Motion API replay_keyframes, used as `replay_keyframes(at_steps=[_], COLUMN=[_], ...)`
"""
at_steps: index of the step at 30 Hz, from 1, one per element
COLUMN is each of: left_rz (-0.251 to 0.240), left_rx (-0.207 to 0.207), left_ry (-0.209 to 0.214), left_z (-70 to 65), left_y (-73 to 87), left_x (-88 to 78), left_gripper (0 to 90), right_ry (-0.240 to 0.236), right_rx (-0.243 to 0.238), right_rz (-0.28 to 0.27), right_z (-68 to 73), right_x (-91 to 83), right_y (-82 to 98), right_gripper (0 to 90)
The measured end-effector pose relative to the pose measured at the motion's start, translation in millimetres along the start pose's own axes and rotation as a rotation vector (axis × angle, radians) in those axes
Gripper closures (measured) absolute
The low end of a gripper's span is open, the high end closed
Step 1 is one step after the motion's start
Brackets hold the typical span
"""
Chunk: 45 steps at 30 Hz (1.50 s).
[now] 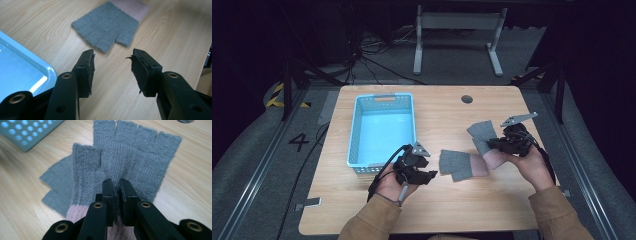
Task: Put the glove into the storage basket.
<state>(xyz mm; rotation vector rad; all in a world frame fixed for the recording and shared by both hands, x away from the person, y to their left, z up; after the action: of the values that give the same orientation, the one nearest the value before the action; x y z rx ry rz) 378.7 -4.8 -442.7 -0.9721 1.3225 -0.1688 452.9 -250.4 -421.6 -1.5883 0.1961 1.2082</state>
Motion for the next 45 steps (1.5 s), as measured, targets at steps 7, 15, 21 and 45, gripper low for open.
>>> replay_keyframes(at_steps=[7,15,21,45], left_rz=[0.010,0.000,-0.012,0.007], left_rx=[0.009,0.007,0.005,0.006], left_ry=[0.040,0.058,0.089,0.018], left_z=[-3.7,-5.4,-7.3,-2.1], left_y=[0.3,-1.9,-4.5,-5.0], left_x=[-1.1,-1.5,0.2,16.1], left_gripper=[61.4,63.1,64.1,58.2], right_ry=[-0.066,-0.106,-0.124,-0.163], right_rx=[-0.053,-0.134,-0.160,-0.219], right_rz=[0.030,0.085,0.126,0.226], right_z=[21.1,37.4,42.8,56.2], right_x=[3.6,13.8,23.7,51.9], right_y=[1.2,9.4,17.6,44.8], right_gripper=[83.8,83.8,83.7,77.6])
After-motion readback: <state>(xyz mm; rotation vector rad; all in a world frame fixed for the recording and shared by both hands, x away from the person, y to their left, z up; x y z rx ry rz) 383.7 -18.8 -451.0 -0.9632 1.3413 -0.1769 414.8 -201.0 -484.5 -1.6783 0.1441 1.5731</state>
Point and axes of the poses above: each handheld gripper's, and its own axes: x roughly forward along the jaws, y roughly out of its underside, z roughly to its left, the point moved 8 cm from there along x, roughly forward along the jaws, and after that the axes turned 7 degrees about x, right-handed, at the moved point
